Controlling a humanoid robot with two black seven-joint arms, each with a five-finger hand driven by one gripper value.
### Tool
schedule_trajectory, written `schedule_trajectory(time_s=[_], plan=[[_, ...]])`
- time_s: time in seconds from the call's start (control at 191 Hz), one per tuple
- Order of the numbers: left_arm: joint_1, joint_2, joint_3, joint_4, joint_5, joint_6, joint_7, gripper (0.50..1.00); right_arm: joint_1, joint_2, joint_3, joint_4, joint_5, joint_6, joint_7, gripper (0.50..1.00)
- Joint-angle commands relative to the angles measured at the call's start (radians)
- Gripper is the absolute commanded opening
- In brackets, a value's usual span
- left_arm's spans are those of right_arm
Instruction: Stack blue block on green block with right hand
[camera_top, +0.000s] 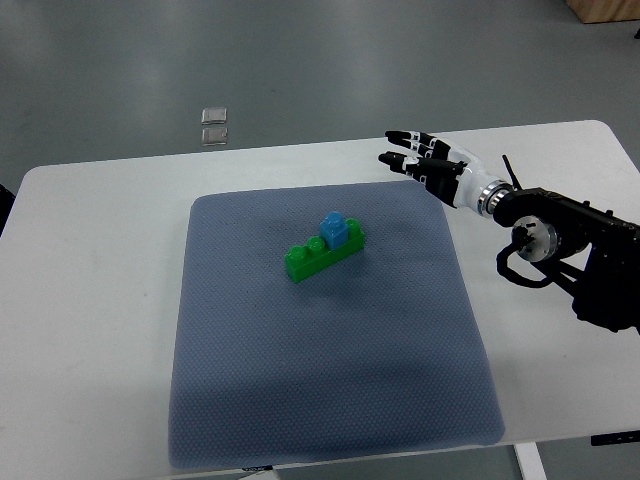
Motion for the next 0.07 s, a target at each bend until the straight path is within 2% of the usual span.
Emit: schedule_trajectory(time_s=[0.0,0.063], plan=[[0.000,0.000,0.000,0.000,0.000,0.000,0.000,1.000,-0.002,-0.001,0.002,0.000,0.002,-0.001,0.001,0.919],[0.000,0.000,0.000,0.000,0.001,0.000,0.000,1.000,-0.002,-0.001,0.003,0.000,0.002,-0.001,0.001,0.921]])
